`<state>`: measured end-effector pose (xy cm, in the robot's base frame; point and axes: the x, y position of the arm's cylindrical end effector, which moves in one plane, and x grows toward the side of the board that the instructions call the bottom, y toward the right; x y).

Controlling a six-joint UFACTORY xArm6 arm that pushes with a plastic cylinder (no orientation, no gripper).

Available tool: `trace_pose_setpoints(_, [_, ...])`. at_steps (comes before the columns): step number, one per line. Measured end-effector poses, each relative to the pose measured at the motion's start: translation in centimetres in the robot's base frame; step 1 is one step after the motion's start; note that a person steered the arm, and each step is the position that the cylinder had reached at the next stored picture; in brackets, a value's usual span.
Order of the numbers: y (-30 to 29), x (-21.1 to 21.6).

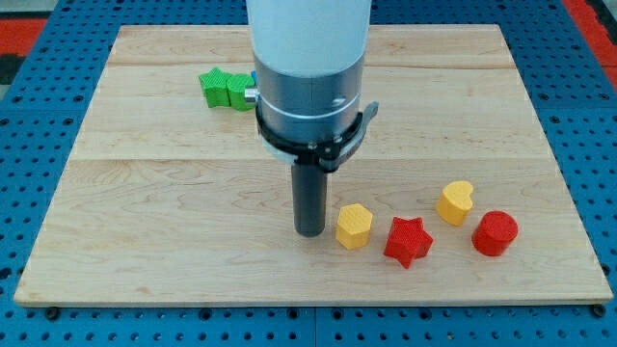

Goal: Move the red star into the yellow hexagon

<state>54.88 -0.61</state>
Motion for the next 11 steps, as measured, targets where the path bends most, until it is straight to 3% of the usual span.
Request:
trace_pose_setpoints(1, [4.1,2.4])
trace_pose_setpoints(3, [5.0,3.7])
trace_pose_setpoints(4, [5.4,7.0])
trace_pose_setpoints(5, [12.8,6.7])
trace_pose_setpoints(6, [13.7,4.9])
trace_pose_setpoints(8, [13.0,1.4])
trace_pose_setpoints(11, [9.3,1.4])
